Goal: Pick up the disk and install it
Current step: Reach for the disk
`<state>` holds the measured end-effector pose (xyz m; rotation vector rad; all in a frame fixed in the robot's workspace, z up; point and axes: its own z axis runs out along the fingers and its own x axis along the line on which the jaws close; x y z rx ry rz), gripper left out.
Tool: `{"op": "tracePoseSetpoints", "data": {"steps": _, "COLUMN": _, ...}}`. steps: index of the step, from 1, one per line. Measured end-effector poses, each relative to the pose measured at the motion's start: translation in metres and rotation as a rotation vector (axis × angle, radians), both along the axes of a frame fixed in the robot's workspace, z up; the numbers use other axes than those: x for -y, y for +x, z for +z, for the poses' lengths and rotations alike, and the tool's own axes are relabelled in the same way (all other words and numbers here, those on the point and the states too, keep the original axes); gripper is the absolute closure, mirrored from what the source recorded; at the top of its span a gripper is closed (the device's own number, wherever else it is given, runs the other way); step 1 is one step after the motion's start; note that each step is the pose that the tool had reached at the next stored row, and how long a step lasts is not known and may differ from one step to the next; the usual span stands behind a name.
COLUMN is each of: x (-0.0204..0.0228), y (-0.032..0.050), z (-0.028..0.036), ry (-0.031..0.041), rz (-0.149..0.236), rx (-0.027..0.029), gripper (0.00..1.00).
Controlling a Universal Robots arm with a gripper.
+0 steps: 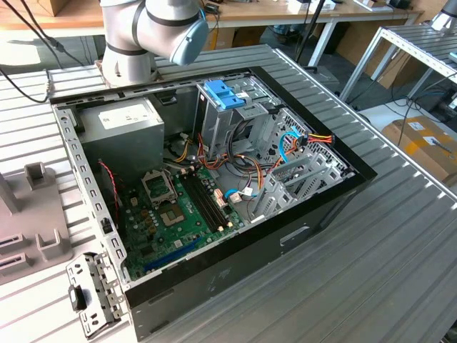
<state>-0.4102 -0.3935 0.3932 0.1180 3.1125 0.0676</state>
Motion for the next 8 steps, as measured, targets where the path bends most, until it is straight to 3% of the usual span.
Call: {"op": "tracePoseSetpoints", "data": {"steps": 8, "x": -0.0081, "y": 0.0, "z": -0.0001, "ry": 0.0001, "rz": 0.0, "rx": 0.0, "gripper": 0.89}}
